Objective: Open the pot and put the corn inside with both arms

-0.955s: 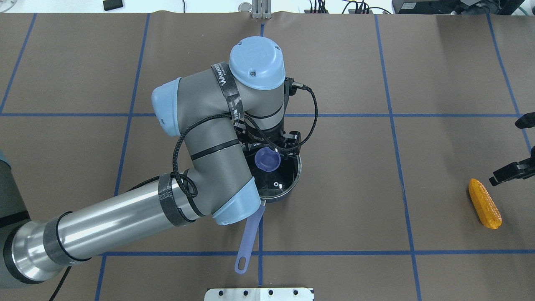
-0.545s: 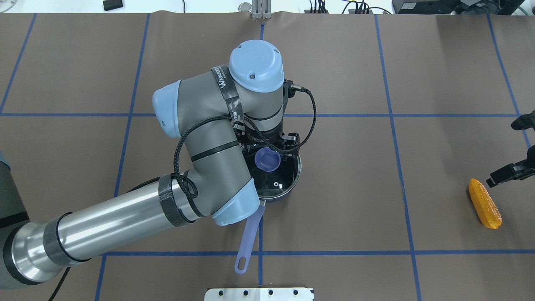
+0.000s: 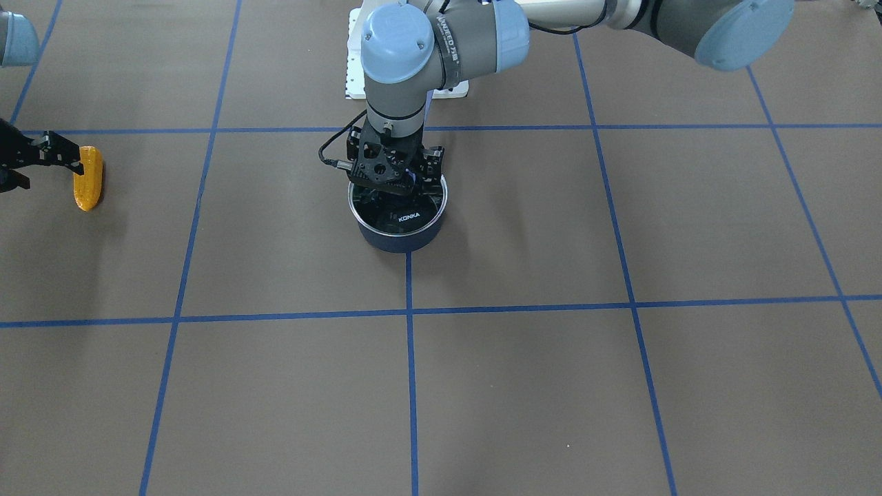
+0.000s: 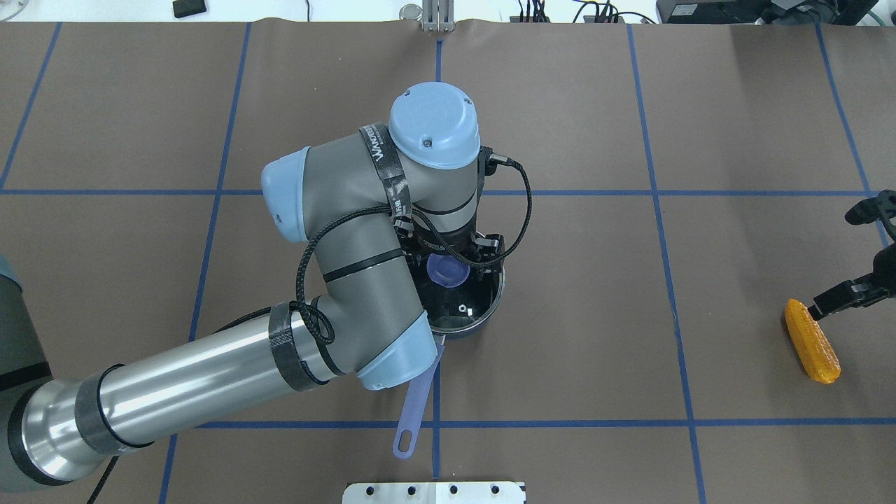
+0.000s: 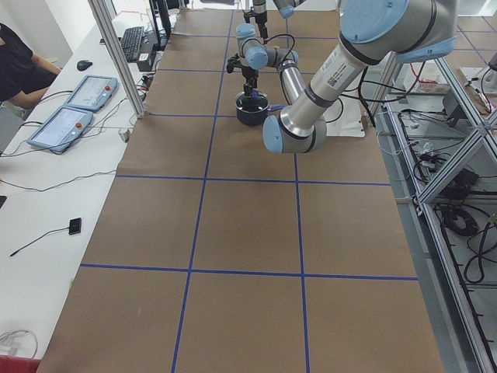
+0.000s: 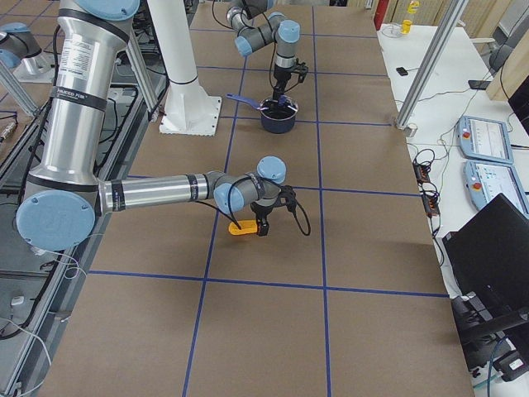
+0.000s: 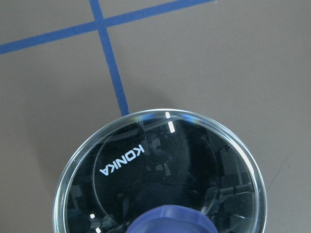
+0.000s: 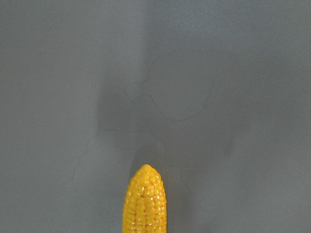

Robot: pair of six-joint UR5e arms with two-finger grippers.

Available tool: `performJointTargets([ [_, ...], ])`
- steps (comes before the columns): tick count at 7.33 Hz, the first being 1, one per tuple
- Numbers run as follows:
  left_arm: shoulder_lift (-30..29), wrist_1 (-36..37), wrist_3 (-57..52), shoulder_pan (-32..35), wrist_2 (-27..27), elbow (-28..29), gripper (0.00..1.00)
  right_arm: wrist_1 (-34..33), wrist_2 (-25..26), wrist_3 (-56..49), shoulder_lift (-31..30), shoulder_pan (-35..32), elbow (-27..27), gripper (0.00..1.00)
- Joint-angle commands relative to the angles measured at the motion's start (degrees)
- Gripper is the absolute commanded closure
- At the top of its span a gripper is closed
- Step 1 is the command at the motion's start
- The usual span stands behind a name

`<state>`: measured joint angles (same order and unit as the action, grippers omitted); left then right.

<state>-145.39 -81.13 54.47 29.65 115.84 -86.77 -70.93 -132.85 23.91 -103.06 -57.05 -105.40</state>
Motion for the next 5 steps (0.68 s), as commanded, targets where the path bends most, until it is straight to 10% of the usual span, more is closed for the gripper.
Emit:
performJointTargets([
  [1,0.02,0.01,0.38,-0.12,0.0,-0.07,0.32,0.0,1.27,0.0,0.14,1.76,0.37,0.01],
  [5,-0.07,0.18,1.52,-0.12,0.0,-0.68,0.49,0.0,1.45,0.0,0.14,3.26,0.73,0.01],
])
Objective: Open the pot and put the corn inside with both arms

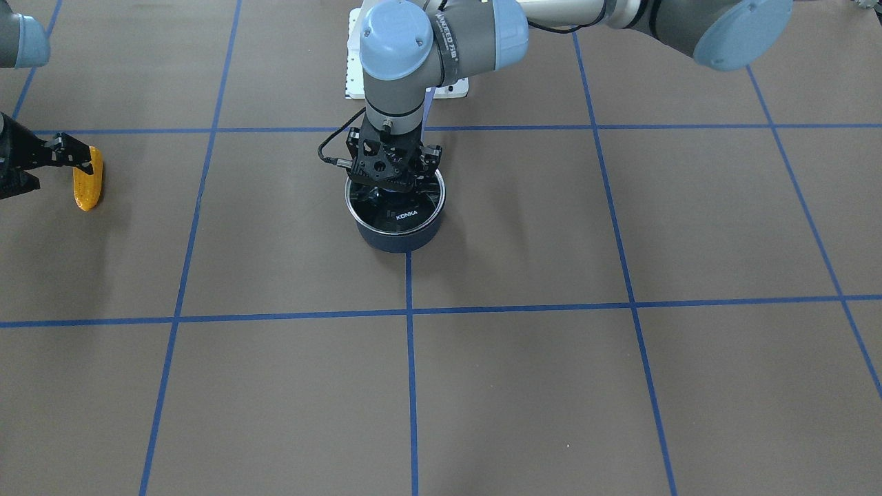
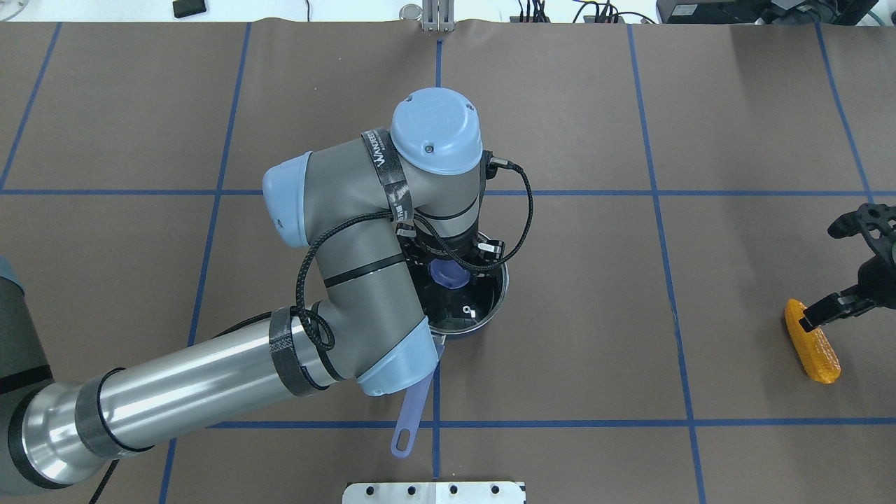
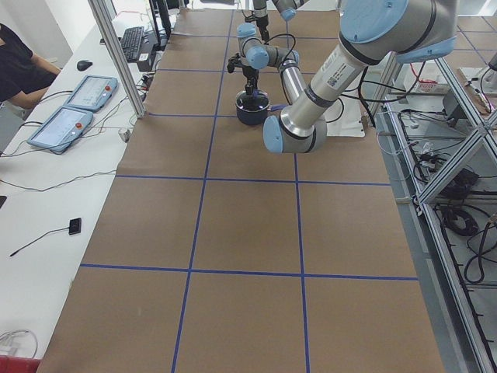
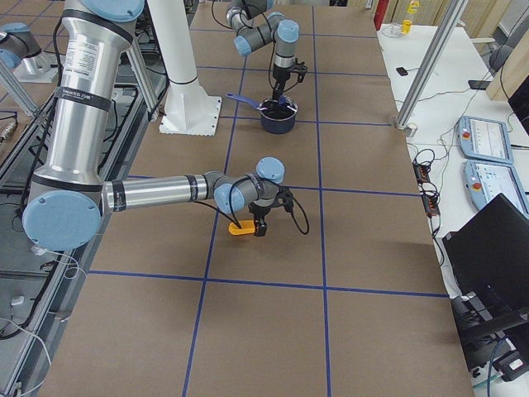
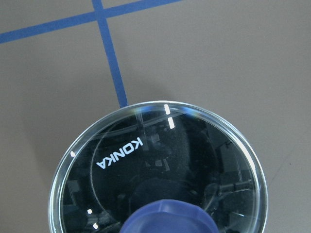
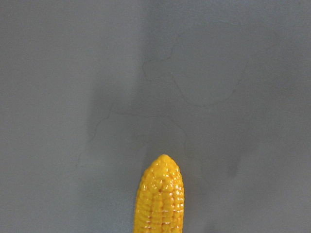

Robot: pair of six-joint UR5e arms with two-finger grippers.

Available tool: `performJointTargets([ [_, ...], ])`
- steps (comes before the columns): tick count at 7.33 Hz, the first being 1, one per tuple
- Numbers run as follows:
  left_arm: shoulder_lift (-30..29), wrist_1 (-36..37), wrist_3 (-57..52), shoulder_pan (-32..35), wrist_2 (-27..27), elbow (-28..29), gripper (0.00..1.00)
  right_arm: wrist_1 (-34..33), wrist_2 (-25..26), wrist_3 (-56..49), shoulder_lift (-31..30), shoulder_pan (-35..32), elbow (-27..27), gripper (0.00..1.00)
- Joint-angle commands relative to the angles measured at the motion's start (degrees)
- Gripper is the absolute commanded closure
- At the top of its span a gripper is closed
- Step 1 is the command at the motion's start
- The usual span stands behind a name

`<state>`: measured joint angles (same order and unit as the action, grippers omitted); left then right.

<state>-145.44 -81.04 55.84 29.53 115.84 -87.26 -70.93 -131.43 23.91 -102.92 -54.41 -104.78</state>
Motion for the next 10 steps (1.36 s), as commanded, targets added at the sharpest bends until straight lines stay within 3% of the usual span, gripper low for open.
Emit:
performJointTargets([
  [1,0.07,0.62,0.06,0.35,0.61,-2.02,0.49,0.09,0.03,0.0,-0.08,1.14,0.54,0.01],
  [5,0.95,1.32,-0.82,5.7,4.63,-4.5,0.49,0.0,1.26,0.0,-0.61,5.71,0.81,0.02],
  [6,2.52,1.41,-1.52,7.28,5.96,-5.81,0.49,0.0,1.35,0.0,-0.96,6.94,0.81,0.07],
  [7,3.58,1.41,-3.79,8.52,5.97,-6.08,0.49,0.0,1.35,0.0,-1.05,7.3,0.72,0.2],
  [9,4.9,1.5,-5.13,9.84,6.06,-6.35,0.49,0.0,1.44,-0.09,-1.05,7.3,0.46,0.6],
  [10,5.86,1.5,-5.83,10.37,6.15,-7.04,0.49,0.0,1.53,-0.09,-0.96,7.48,0.37,0.71],
])
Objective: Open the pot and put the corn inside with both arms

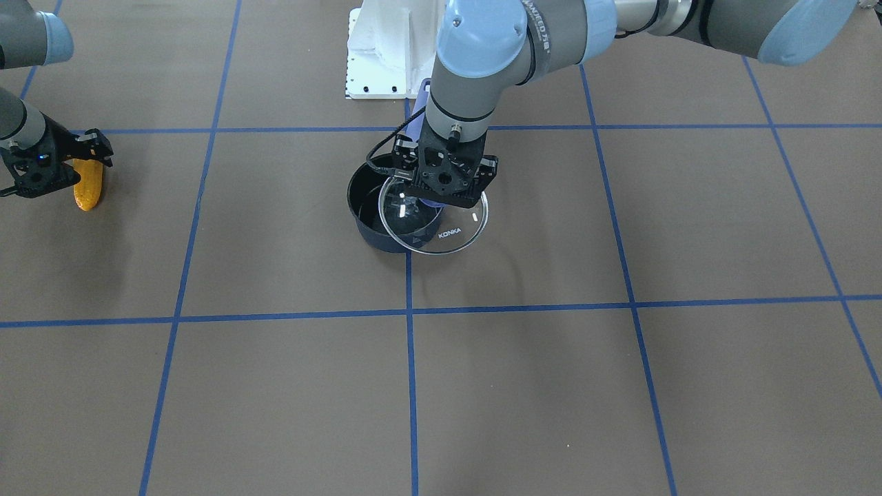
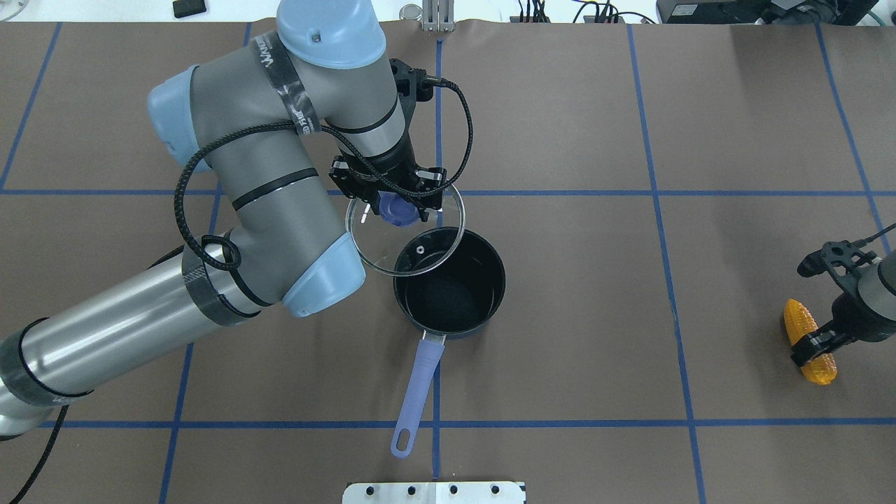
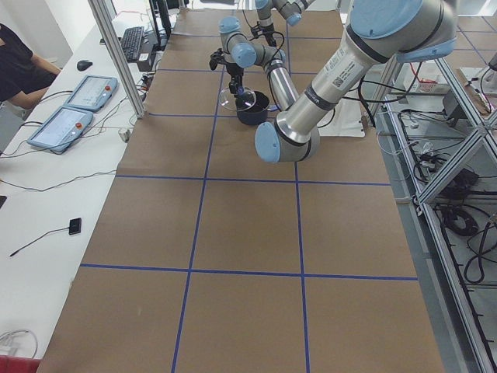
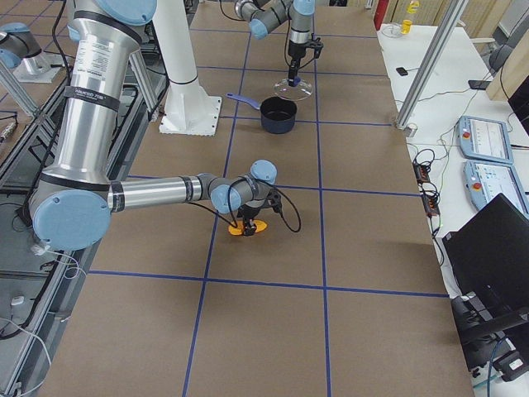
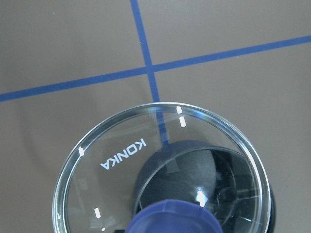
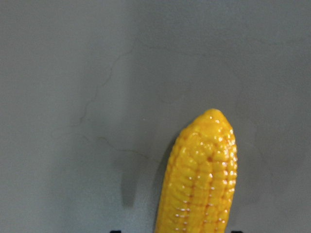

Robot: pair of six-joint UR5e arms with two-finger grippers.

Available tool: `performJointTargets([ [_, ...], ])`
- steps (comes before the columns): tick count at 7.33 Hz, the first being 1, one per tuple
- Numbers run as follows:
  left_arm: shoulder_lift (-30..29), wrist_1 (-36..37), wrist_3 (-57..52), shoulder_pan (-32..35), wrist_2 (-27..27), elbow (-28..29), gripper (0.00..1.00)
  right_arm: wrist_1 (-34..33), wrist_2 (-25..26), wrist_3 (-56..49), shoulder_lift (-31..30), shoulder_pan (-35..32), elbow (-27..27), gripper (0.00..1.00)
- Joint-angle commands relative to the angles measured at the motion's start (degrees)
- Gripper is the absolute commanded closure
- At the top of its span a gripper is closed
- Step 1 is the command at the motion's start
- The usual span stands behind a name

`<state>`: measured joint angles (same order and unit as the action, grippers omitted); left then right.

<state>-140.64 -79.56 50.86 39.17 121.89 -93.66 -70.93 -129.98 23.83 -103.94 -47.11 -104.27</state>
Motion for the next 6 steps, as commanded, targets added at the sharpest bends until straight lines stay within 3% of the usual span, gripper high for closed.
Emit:
performJointTargets([
  [1,2.38,0.02,-2.5,1.52,0.1,-1.6,0.49,0.0,0.08,-0.1,0.23,0.52,-0.49,0.78],
  [3,6.24,0.02,-7.5,4.84,2.19,-3.44,0.49,-0.53,-0.62,-0.1,1.62,-0.7,-0.75,0.78],
  [4,10.26,0.02,-10.57,7.21,4.82,-6.15,0.49,-1.14,-1.75,-0.01,4.51,-2.8,-0.84,0.79],
  [6,17.57,0.1,-17.52,10.48,4.94,-10.47,0.49,-2.46,-4.65,0.86,11.28,-5.27,-1.45,0.8],
])
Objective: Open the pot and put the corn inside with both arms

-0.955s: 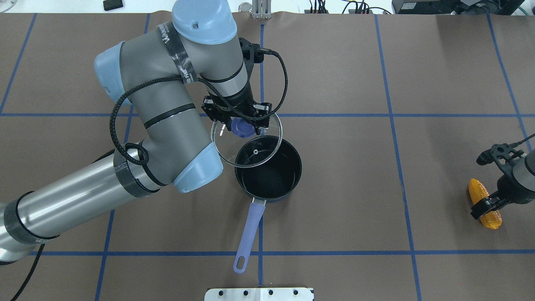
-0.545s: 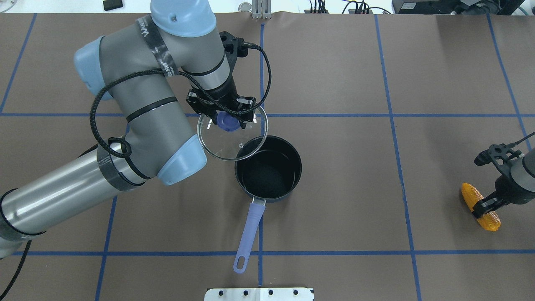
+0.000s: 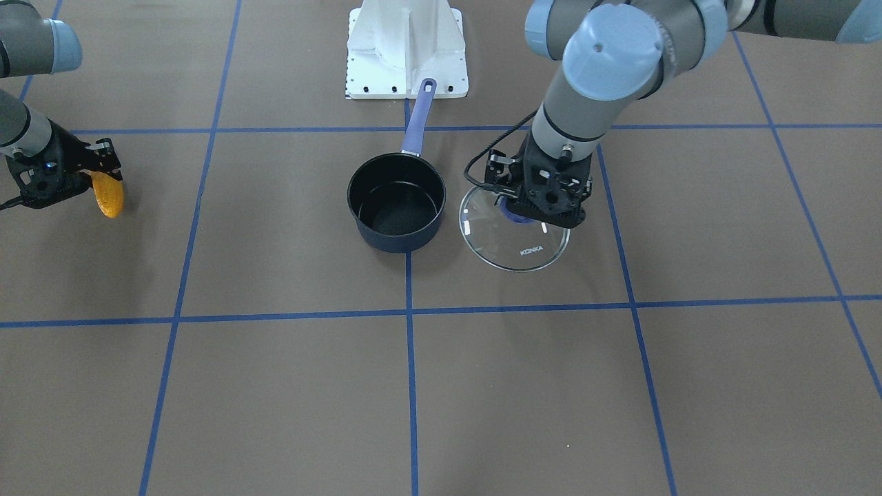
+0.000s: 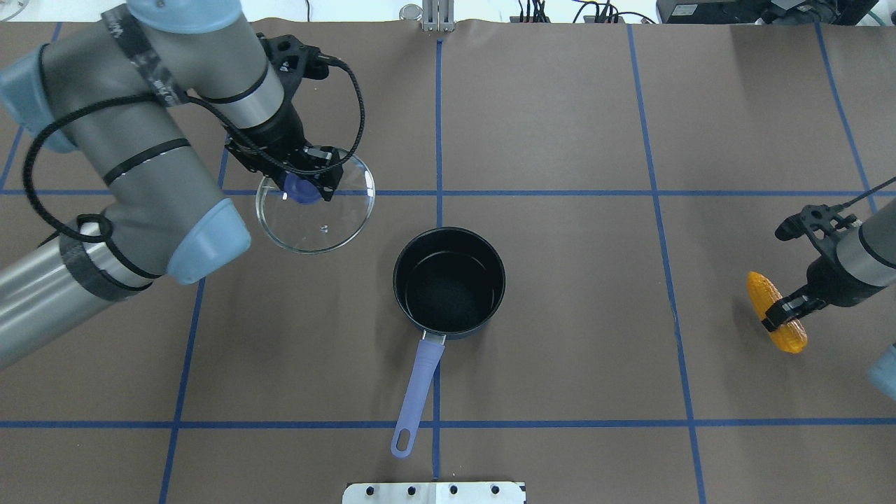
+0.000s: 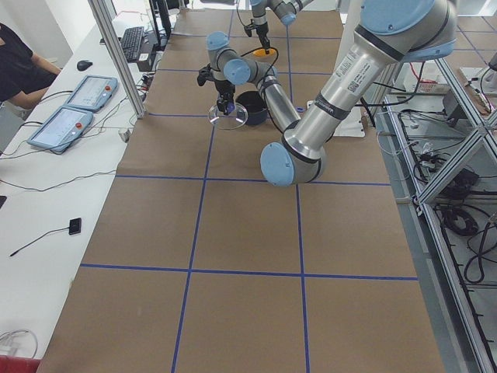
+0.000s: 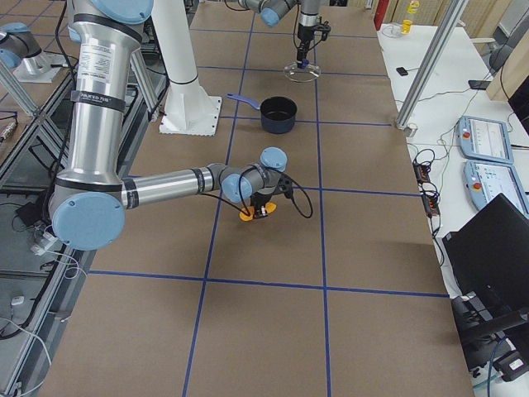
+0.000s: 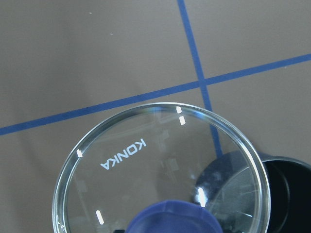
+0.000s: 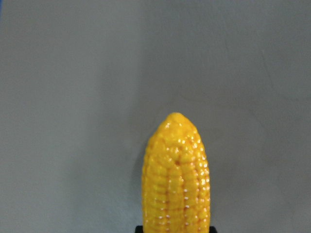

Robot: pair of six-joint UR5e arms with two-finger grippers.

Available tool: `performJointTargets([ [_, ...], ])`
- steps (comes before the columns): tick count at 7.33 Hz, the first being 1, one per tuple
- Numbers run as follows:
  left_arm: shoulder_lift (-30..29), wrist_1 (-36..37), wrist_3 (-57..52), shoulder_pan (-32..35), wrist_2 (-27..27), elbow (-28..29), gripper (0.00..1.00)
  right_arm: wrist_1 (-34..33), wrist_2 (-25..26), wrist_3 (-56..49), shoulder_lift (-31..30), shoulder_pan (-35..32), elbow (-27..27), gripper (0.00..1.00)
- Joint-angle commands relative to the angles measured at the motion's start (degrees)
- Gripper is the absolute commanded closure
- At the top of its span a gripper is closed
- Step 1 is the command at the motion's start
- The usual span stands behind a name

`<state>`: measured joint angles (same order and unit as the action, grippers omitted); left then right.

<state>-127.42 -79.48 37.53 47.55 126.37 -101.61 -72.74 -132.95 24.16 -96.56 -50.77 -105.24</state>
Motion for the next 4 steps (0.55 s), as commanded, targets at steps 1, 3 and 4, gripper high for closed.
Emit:
performJointTargets([
  [1,7.07,-0.06,-7.87,3.5,0.54,-3.23,0.48,-0.82,-4.31,3.32,6.27,-1.61,-1.8,0.8],
  [3,11.56,-0.32,-15.69,5.87,0.71,-3.24,0.48,-4.57,-5.92,15.42,17.22,0.66,-1.81,0.81],
  [4,13.15,-0.24,-18.43,7.54,0.72,-3.24,0.48,-10.78,-5.39,18.0,23.72,2.42,-1.81,0.81],
])
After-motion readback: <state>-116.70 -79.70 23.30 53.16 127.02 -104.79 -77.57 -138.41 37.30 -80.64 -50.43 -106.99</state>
